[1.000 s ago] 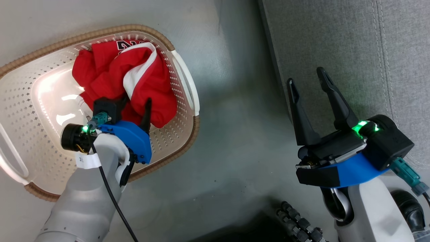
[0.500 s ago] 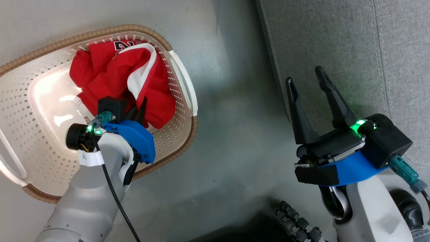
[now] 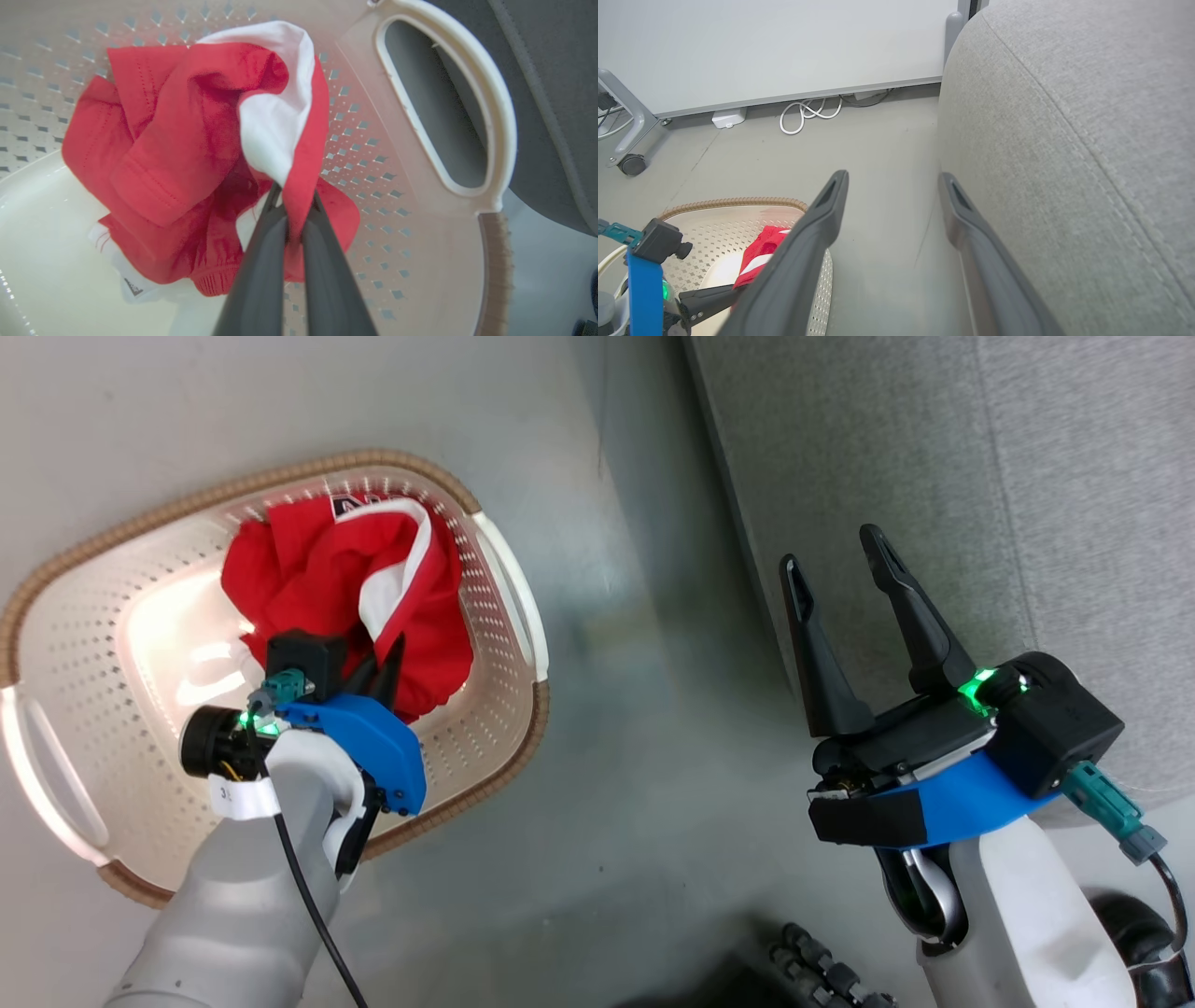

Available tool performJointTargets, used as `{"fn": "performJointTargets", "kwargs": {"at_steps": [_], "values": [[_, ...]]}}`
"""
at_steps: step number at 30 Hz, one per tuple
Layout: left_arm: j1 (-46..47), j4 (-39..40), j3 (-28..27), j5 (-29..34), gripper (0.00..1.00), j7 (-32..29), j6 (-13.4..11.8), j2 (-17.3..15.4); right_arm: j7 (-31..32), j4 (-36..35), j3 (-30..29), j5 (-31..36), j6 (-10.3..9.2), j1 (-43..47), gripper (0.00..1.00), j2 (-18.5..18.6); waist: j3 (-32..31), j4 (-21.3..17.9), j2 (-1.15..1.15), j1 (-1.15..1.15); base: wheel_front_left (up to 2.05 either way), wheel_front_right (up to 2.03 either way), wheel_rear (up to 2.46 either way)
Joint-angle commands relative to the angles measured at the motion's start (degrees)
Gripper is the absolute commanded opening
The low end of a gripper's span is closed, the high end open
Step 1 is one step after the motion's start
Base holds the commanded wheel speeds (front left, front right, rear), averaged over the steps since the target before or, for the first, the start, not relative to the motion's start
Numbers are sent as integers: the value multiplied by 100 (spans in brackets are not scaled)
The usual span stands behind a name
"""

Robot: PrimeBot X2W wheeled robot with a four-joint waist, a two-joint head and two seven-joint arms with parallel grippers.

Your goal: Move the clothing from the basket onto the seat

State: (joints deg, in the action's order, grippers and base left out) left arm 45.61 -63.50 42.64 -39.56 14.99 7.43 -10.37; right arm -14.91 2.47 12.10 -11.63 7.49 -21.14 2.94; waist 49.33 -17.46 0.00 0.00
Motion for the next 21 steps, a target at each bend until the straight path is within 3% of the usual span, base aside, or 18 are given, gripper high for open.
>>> {"fn": "performJointTargets", "kwargs": {"at_steps": [1,21], "values": [[-45,46,-6,-21,0,25,5,-33,-22,22,4,3,1,-92,100,-9,-221,29,0,0,0,0,0],[-1419,1289,-172,313,0,27,5,133,185,513,-77,87,1,456,100,-4,-2928,778,0,0,0,0,0]]}}
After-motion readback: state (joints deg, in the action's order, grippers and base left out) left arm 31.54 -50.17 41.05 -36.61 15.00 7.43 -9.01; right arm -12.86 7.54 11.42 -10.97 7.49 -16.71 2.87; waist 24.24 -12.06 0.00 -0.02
